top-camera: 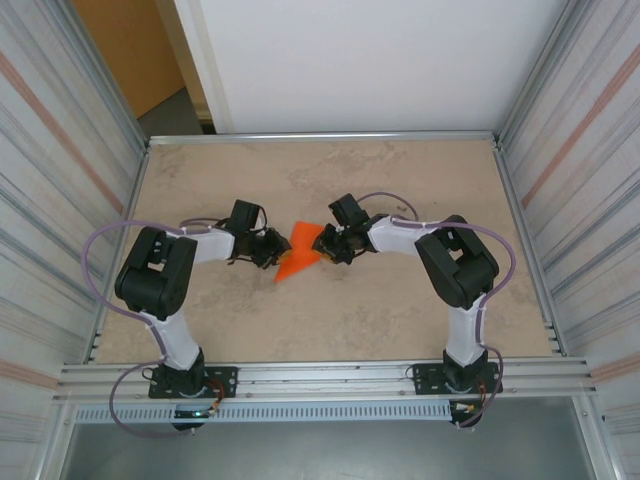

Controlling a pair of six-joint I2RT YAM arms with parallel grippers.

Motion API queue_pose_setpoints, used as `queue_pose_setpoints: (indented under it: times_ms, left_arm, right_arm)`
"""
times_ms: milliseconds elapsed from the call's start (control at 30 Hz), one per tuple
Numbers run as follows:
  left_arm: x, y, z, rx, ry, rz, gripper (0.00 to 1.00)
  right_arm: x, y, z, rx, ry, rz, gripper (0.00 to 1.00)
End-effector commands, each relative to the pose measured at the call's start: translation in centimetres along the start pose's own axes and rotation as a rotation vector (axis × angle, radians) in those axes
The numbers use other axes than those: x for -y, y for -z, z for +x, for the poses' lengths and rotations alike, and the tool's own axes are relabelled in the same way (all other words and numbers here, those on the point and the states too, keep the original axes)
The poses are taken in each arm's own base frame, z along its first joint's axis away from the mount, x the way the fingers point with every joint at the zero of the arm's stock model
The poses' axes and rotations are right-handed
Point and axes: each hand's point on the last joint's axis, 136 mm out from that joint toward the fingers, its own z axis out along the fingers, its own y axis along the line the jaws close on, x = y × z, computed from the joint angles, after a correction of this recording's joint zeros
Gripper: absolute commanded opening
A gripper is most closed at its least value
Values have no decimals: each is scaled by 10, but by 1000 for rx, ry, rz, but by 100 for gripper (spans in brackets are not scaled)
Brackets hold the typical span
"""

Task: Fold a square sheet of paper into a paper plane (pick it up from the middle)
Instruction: Fold the wing for the fifth time at the center of the table.

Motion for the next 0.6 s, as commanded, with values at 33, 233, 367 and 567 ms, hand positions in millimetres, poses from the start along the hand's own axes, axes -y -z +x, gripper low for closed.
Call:
queue_pose_setpoints:
  times_ms: [33,233,367,567]
  left_arm:
    - [15,17,8,-11,-56,33,17]
    - [11,24,14,-9,-88,11,20]
    - [-3,17,18,-25,-67,-20,19]
    - [-24,5,19,-33,-21,-77,16]
  right_arm:
    - [6,-4,2,-31,2,14,29]
    - [11,-8,3,-52,0,25,29]
    - [10,-6,2,-53,7,20,29]
    - [3,2,1,-37,27,-7,33]
